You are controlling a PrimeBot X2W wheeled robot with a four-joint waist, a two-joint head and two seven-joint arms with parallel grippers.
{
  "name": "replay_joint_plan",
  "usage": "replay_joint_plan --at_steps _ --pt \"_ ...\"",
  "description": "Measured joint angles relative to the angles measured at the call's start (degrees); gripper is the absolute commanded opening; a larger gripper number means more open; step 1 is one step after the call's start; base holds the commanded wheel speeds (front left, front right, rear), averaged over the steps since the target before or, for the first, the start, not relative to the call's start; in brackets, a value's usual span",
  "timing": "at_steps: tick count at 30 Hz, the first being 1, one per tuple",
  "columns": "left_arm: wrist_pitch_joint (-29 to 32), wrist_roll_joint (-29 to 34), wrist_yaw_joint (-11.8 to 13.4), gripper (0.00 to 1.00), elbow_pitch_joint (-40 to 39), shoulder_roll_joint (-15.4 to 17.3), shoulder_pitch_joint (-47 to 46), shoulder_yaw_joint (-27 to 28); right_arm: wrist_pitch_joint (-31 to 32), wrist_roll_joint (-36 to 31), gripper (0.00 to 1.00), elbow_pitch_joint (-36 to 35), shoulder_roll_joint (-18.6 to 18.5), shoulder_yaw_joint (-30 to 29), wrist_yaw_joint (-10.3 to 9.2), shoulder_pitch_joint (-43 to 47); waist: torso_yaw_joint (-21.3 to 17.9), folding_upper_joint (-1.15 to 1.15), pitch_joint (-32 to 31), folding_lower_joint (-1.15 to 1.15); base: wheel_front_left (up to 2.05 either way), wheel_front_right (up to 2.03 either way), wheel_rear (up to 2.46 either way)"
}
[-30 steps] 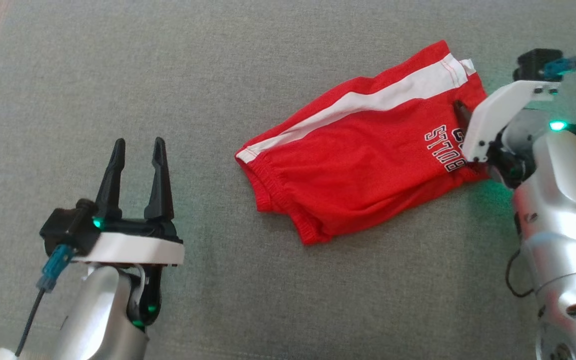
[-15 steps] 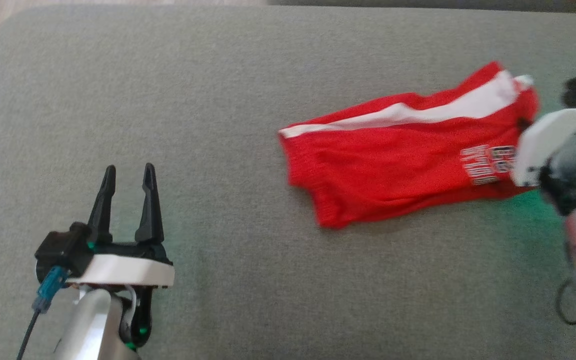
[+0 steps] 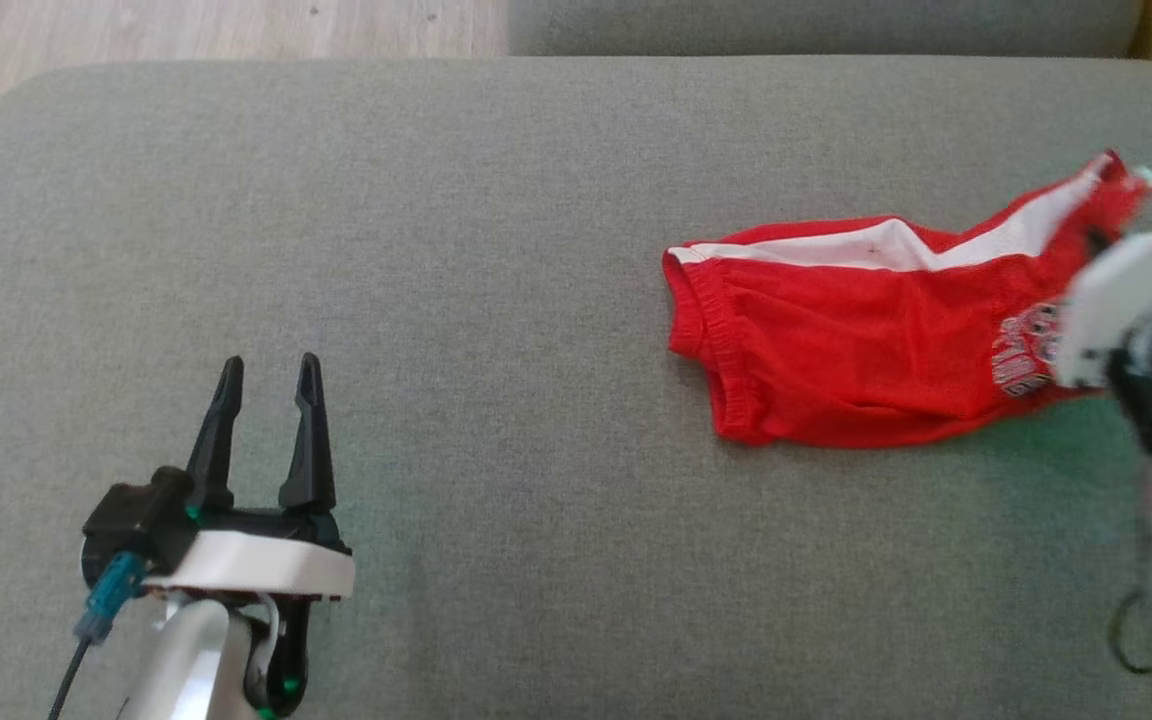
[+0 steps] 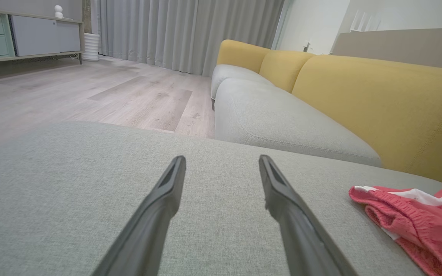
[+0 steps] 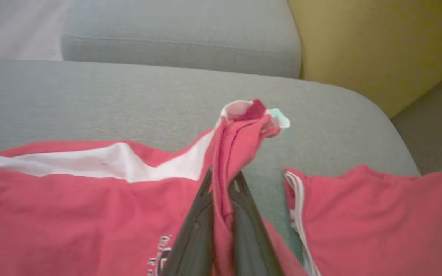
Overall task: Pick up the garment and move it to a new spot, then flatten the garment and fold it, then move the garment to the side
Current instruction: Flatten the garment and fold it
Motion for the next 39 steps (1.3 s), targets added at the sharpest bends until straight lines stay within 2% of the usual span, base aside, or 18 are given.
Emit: replay_joint_plan --at_steps 4,9,14,20,24,25,26,31,34,36,39 --pt "0.00 0.00 -0.01 1.00 0.10 0.09 0.01 -0.88 1.58 0.08 0.00 -3.32 2.14 5.90 0.00 -0.02 0.40 0.00 -0.57 0.00 0.00 0.00 0.00" --pt "0.00 0.00 -0.03 1.00 0.30 0.13 0.02 -1.10 3.23 0.80 0.00 -3.09 4.31 11.89 0.00 -0.17 1.16 0.00 -0.92 0.00 0.00 0.00 0.00" --pt "0.00 -0.05 -0.10 1.00 0.44 0.11 0.02 -1.53 3.56 1.67 0.00 1.86 6.92 18.12 0.00 -1.74 2.55 0.00 -0.59 0.00 0.00 0.00 0.00" --pt "0.00 -0.05 -0.34 1.00 0.98 0.05 -0.01 -2.03 2.60 2.86 0.00 7.39 7.99 22.03 0.00 -3.87 4.33 0.00 0.05 0.01 0.00 0.00 0.00" --pt "0.00 -0.07 -0.33 1.00 1.13 0.07 -0.01 -1.99 1.26 8.06 0.00 9.57 8.00 25.17 0.00 -4.43 4.55 0.00 0.22 0.01 0.00 0.00 0.00" --pt "0.00 -0.07 -0.33 1.00 1.13 0.07 -0.01 -1.92 0.81 9.84 0.23 9.69 8.01 26.10 0.00 -4.43 4.45 0.00 0.21 0.01 0.00 0.00 0.00" --pt "0.00 -0.07 -0.33 1.00 1.13 0.08 -0.01 -1.88 0.55 11.68 1.00 9.75 8.01 26.94 0.00 -4.44 4.34 0.00 0.20 0.01 0.00 0.00 0.00" --pt "0.00 -0.07 -0.27 1.00 1.14 0.07 -0.01 -1.88 -1.12 21.62 1.00 9.16 8.02 30.03 -0.01 -4.48 3.66 0.00 0.01 0.01 0.00 0.00 0.00" --pt "0.00 -0.07 -0.15 1.00 1.14 0.08 -0.01 -1.81 -3.24 27.30 1.00 6.54 8.03 30.06 0.00 -4.52 3.11 0.00 -0.41 0.01 0.00 0.00 0.00" --pt "0.00 -0.07 -0.05 1.00 1.15 0.11 0.02 -1.65 -4.83 28.17 1.00 4.79 8.09 29.10 0.00 -4.88 2.70 0.00 -0.84 0.01 0.00 0.00 0.00" --pt "0.00 -0.07 0.01 1.00 1.15 0.29 0.11 -1.41 -6.64 25.29 1.00 2.77 7.95 24.65 0.00 -5.51 2.06 0.00 -1.58 0.00 0.00 0.00 0.00"
